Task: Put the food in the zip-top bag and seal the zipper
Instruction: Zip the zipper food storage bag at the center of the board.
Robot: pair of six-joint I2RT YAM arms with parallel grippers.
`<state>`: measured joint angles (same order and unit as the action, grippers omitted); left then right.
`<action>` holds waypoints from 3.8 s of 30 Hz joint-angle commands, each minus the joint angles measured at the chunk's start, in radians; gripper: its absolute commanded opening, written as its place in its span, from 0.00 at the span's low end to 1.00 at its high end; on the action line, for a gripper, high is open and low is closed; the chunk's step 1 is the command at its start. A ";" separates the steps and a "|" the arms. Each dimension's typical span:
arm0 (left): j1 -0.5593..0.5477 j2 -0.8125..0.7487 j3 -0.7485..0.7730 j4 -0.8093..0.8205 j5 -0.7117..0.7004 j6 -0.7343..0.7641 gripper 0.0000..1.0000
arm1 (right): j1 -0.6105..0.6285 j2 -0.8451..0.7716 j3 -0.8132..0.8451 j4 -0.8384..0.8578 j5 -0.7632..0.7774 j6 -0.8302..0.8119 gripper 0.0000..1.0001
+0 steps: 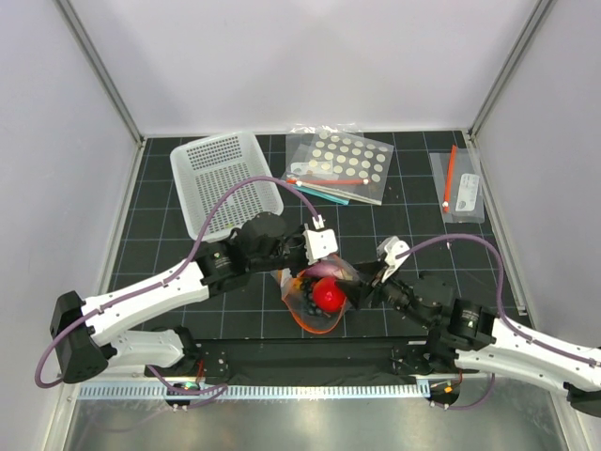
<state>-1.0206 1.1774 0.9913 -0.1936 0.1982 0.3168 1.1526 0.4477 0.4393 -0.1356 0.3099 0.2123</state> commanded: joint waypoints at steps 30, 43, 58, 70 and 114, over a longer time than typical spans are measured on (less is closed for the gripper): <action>-0.265 -0.118 0.056 -0.151 -0.089 0.103 0.68 | -0.008 0.295 0.409 -0.311 0.112 0.275 0.01; -0.500 0.071 0.135 -0.317 -0.540 -0.024 0.64 | -0.016 0.310 0.426 -0.309 0.090 0.291 0.01; -0.463 -0.028 0.060 -0.182 -0.649 -0.062 0.00 | -0.014 0.230 0.328 -0.159 -0.184 0.107 0.07; -0.389 -0.098 0.010 -0.133 -0.579 -0.097 0.00 | -0.014 0.161 0.178 0.045 -0.338 0.007 0.67; -0.315 -0.127 -0.022 -0.093 -0.576 -0.211 0.00 | 0.081 0.033 0.001 0.128 -0.169 0.013 0.70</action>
<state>-1.3411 1.0710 0.9600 -0.3649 -0.3958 0.1051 1.2255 0.5224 0.4412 -0.0540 0.1074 0.2375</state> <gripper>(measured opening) 0.012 0.675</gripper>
